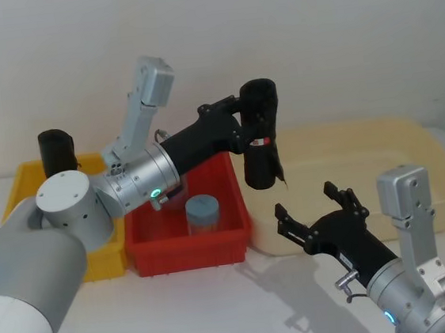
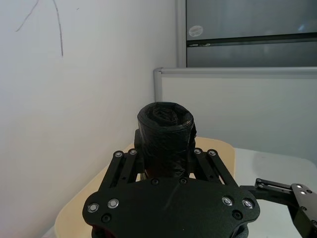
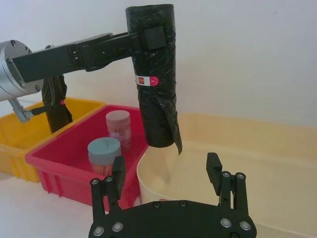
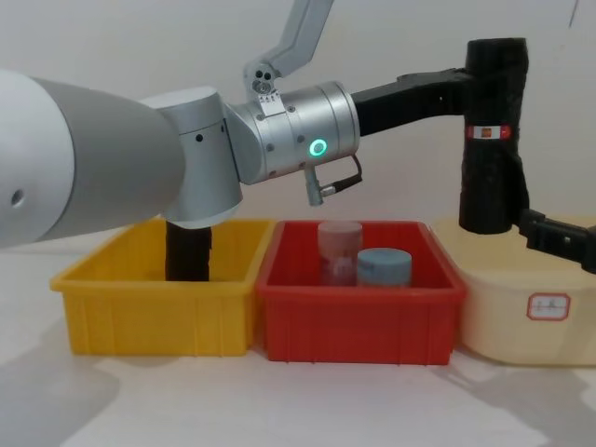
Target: Pick up the garbage bag with the one hand and transfer it to the other hand.
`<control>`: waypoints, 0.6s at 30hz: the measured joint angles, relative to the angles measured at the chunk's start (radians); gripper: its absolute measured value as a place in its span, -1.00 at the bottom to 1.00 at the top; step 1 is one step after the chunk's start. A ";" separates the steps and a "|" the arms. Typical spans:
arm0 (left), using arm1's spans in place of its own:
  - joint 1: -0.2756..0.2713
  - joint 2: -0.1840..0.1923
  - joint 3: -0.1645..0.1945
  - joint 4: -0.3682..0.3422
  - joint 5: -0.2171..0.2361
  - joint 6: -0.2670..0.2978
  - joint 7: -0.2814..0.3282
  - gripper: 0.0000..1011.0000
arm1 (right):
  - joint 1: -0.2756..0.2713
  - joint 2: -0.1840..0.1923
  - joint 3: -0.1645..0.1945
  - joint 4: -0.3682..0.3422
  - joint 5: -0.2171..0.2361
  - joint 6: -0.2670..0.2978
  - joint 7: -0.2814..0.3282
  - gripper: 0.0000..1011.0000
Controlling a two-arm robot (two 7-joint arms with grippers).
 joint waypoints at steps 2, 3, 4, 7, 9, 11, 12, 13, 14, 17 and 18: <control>0.000 -0.001 0.000 -0.002 0.001 0.001 -0.002 -0.18 | 0.001 -0.001 -0.001 0.003 -0.011 -0.011 -0.002 0.98; 0.001 -0.002 0.001 -0.004 0.001 0.002 -0.003 -0.18 | 0.002 -0.002 -0.002 0.006 -0.018 -0.018 -0.005 0.98; 0.001 -0.002 0.001 -0.005 0.001 0.003 -0.003 -0.18 | 0.003 -0.003 -0.003 0.007 -0.022 -0.022 -0.007 0.98; 0.001 -0.003 0.001 -0.007 0.002 0.004 -0.006 -0.18 | 0.008 -0.007 -0.005 0.013 -0.040 -0.037 -0.015 0.98; 0.001 -0.004 0.002 -0.009 0.002 0.005 -0.007 -0.18 | 0.013 -0.010 -0.006 0.019 -0.056 -0.047 -0.023 0.98; 0.001 -0.004 0.002 -0.010 0.002 0.005 -0.008 -0.18 | 0.017 -0.012 -0.007 0.023 -0.065 -0.052 -0.027 0.98; 0.002 -0.005 0.002 -0.011 0.002 0.006 -0.009 -0.18 | 0.020 -0.013 -0.008 0.026 -0.069 -0.055 -0.029 0.98; 0.002 -0.005 0.002 -0.011 0.002 0.006 -0.009 -0.18 | 0.024 -0.015 -0.009 0.031 -0.078 -0.059 -0.033 0.98; 0.002 -0.005 0.002 -0.012 0.002 0.006 -0.009 -0.18 | 0.027 -0.016 -0.010 0.033 -0.083 -0.062 -0.035 0.98; 0.002 -0.005 0.002 -0.013 0.003 0.007 -0.010 -0.18 | 0.038 -0.021 -0.014 0.043 -0.101 -0.070 -0.040 0.98; 0.002 -0.006 0.003 -0.013 0.003 0.007 -0.010 -0.18 | 0.044 -0.024 -0.016 0.048 -0.107 -0.072 -0.041 0.98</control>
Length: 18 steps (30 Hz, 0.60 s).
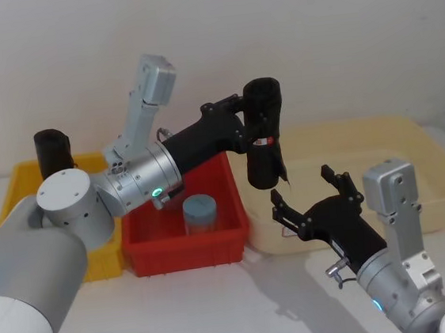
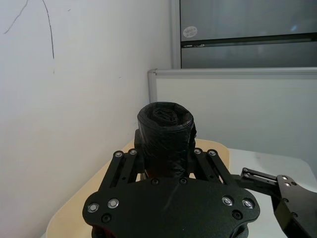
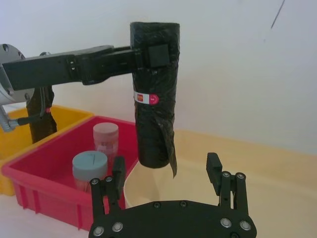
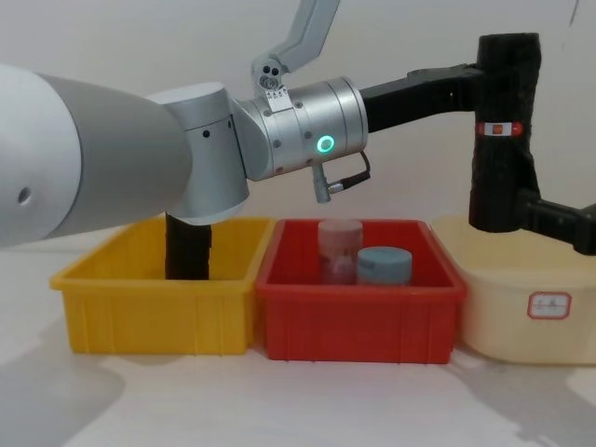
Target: Pick up the garbage bag with the one hand and transfer it to the other hand.
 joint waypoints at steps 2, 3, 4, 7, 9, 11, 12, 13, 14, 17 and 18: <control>0.000 0.000 0.000 0.000 0.000 0.000 0.000 -0.18 | 0.005 -0.002 -0.002 0.004 -0.006 -0.002 0.000 0.98; 0.000 0.000 0.000 -0.001 0.000 0.000 -0.001 -0.18 | 0.008 -0.003 -0.003 0.006 -0.009 -0.002 0.000 0.98; 0.000 0.000 0.000 -0.001 0.000 0.000 -0.001 -0.18 | 0.010 -0.004 -0.005 0.009 -0.011 -0.003 0.000 0.98; 0.000 -0.001 0.000 -0.002 0.001 0.001 -0.001 -0.18 | 0.024 -0.010 -0.012 0.020 -0.021 -0.004 0.003 0.98; 0.001 -0.001 0.000 -0.002 0.001 0.001 -0.001 -0.18 | 0.031 -0.013 -0.015 0.025 -0.024 -0.004 0.006 0.98; 0.001 -0.001 0.000 -0.002 0.001 0.001 -0.002 -0.18 | 0.037 -0.016 -0.018 0.030 -0.027 -0.003 0.010 0.98; 0.001 -0.001 0.000 -0.002 0.001 0.001 -0.002 -0.18 | 0.043 -0.019 -0.022 0.035 -0.029 -0.002 0.013 0.98; 0.001 -0.001 0.000 -0.002 0.001 0.001 -0.002 -0.18 | 0.046 -0.021 -0.023 0.038 -0.030 -0.002 0.015 0.98; 0.001 -0.001 0.000 -0.003 0.001 0.001 -0.002 -0.18 | 0.052 -0.023 -0.026 0.043 -0.033 -0.001 0.019 0.98; 0.001 -0.001 0.000 -0.003 0.001 0.002 -0.002 -0.18 | 0.066 -0.029 -0.031 0.058 -0.038 0.001 0.027 0.98; 0.001 -0.001 0.000 -0.003 0.001 0.002 -0.002 -0.18 | 0.066 -0.029 -0.031 0.058 -0.038 0.001 0.027 0.98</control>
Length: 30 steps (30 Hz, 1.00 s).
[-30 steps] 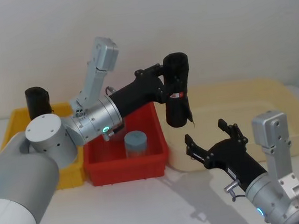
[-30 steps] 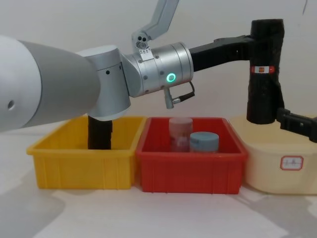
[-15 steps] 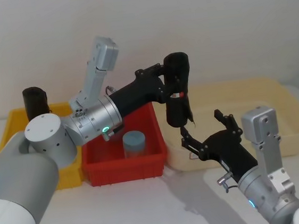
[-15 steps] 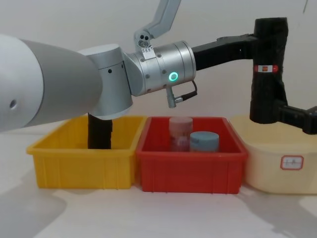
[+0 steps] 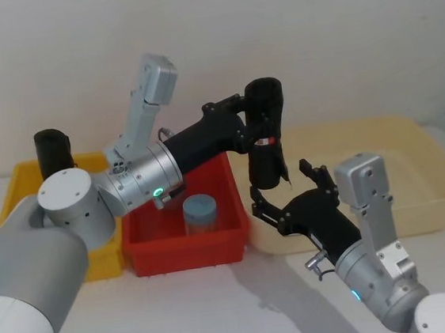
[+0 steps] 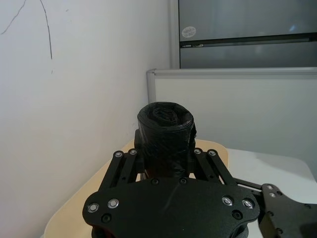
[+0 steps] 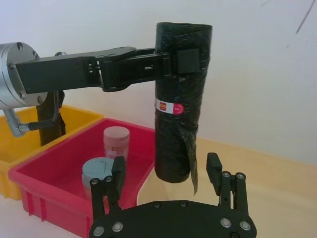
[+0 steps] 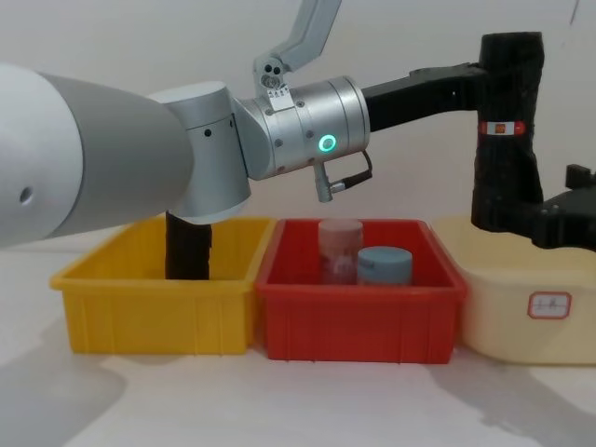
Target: Pick up the garbage bag with the one hand and transfer it to the other hand.
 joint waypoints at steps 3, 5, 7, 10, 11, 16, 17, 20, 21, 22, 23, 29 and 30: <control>0.000 0.000 0.000 0.000 0.000 0.000 0.000 -0.18 | 0.018 -0.008 -0.005 0.019 -0.006 0.002 0.008 0.98; 0.000 0.000 0.000 0.000 0.000 0.000 0.000 -0.18 | 0.025 -0.012 -0.006 0.026 -0.008 0.003 0.010 0.98; 0.000 0.000 0.000 -0.001 0.000 0.000 0.000 -0.18 | 0.033 -0.016 -0.007 0.036 -0.009 0.004 0.013 0.98; 0.000 0.000 0.000 -0.001 0.000 0.000 0.000 -0.18 | 0.047 -0.023 -0.008 0.053 -0.013 0.005 0.015 0.98; 0.000 0.000 0.000 -0.001 0.000 0.000 0.000 -0.18 | 0.055 -0.028 -0.009 0.062 -0.014 0.005 0.016 0.98; 0.000 0.000 0.000 -0.001 0.000 0.000 0.000 -0.18 | 0.078 -0.040 -0.008 0.090 -0.019 0.005 0.018 0.98; 0.000 0.000 0.000 -0.001 0.000 0.000 0.000 -0.18 | 0.086 -0.044 -0.007 0.100 -0.020 0.005 0.018 0.98; 0.000 0.000 0.000 -0.001 0.000 0.000 0.000 -0.18 | 0.100 -0.052 -0.005 0.117 -0.023 0.005 0.018 0.98; 0.000 0.000 0.000 -0.001 0.000 0.000 0.000 -0.18 | 0.103 -0.053 -0.005 0.121 -0.024 0.004 0.018 0.98; 0.000 0.000 0.000 -0.001 0.000 0.000 0.000 -0.18 | 0.110 -0.057 -0.004 0.130 -0.025 0.003 0.019 0.98; 0.000 0.000 0.000 -0.001 0.000 0.000 0.000 -0.18 | 0.112 -0.058 -0.003 0.132 -0.025 0.003 0.019 0.98; 0.000 0.000 0.000 -0.001 0.000 0.000 0.000 -0.18 | 0.135 -0.072 -0.002 0.162 -0.031 0.002 0.022 0.98; 0.000 0.000 0.000 -0.001 0.000 0.000 0.000 -0.18 | 0.137 -0.074 -0.002 0.165 -0.031 0.002 0.022 0.98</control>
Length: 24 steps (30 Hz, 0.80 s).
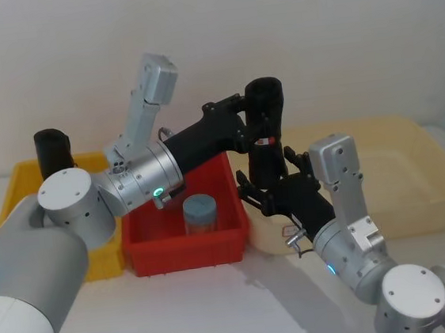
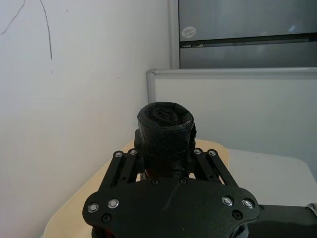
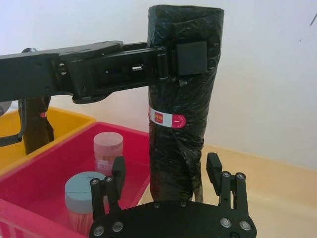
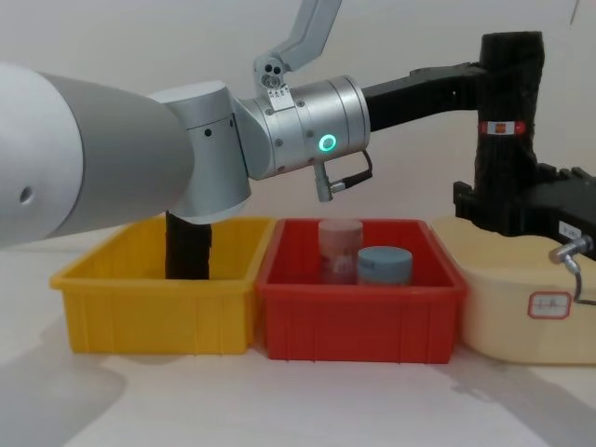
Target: Pick up the garbage bag with the one hand and transfer it to the other hand.
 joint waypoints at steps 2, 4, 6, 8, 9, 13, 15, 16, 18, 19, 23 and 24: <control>0.000 0.000 0.000 0.000 0.000 0.000 0.000 -0.18 | 0.005 -0.003 0.000 0.006 -0.002 0.001 0.000 0.98; 0.000 0.000 0.000 0.000 0.000 0.000 0.000 -0.18 | 0.012 -0.008 -0.001 0.014 -0.007 0.005 0.000 0.98; 0.000 0.000 0.000 0.000 0.000 0.000 0.000 -0.18 | 0.021 -0.013 -0.002 0.023 -0.013 0.010 0.000 0.98; 0.000 0.000 0.000 0.000 0.000 0.000 0.000 -0.18 | 0.028 -0.017 -0.005 0.032 -0.021 0.015 -0.001 0.98; 0.000 0.000 0.000 0.000 0.000 0.000 0.000 -0.18 | 0.031 -0.019 -0.006 0.035 -0.024 0.017 -0.002 0.98; 0.000 0.000 0.000 0.000 0.000 0.000 0.000 -0.18 | 0.040 -0.024 -0.009 0.045 -0.037 0.023 -0.009 0.89; 0.000 0.000 0.000 0.000 0.000 0.000 0.000 -0.18 | 0.049 -0.029 -0.013 0.055 -0.051 0.027 -0.018 0.81; 0.000 0.000 0.000 0.000 0.000 0.000 0.000 -0.18 | 0.051 -0.031 -0.013 0.057 -0.054 0.027 -0.020 0.75; 0.000 0.000 0.000 0.000 0.000 0.000 0.000 -0.18 | 0.058 -0.035 -0.015 0.065 -0.063 0.028 -0.026 0.66; 0.000 0.000 0.000 0.000 0.000 0.000 0.000 -0.18 | 0.060 -0.036 -0.015 0.067 -0.066 0.028 -0.028 0.59; 0.000 0.000 0.000 0.000 0.000 0.000 0.000 -0.18 | 0.066 -0.043 -0.015 0.077 -0.074 0.028 -0.034 0.41; 0.000 0.000 0.000 0.000 0.000 0.000 0.000 -0.18 | 0.067 -0.044 -0.014 0.079 -0.075 0.028 -0.034 0.33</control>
